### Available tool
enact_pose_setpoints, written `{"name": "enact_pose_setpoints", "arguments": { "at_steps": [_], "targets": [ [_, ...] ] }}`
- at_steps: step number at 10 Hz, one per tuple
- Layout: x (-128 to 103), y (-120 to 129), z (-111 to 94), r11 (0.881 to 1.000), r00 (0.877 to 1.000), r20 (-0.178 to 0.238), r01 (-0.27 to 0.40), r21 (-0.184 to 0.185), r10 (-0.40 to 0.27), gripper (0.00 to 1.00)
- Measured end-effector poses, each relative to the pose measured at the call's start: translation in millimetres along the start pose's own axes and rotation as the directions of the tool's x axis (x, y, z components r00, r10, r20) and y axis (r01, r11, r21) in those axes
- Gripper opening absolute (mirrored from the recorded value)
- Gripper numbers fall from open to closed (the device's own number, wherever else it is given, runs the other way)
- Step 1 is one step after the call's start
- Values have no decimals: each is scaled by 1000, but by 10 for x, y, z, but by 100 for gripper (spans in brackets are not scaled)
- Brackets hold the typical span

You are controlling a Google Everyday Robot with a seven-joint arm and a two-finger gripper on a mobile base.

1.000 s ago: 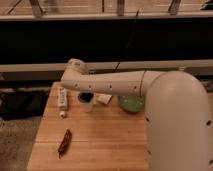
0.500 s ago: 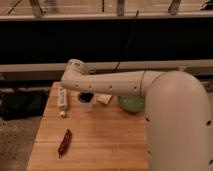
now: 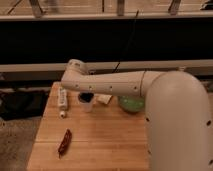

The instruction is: Place the eraser in the ceramic cup

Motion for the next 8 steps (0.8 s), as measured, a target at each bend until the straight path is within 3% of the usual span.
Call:
{"name": "enact_pose_setpoints", "arguments": {
  "at_steps": [3,5,8],
  "targets": [
    [4,-2,3,1000,1000,-3,2,2,-2,36],
    [5,-2,5,1000,1000,-5,4,4,-4,31],
    [10,1,12,1000,1000,-8,6,7,-6,38]
  ]
}}
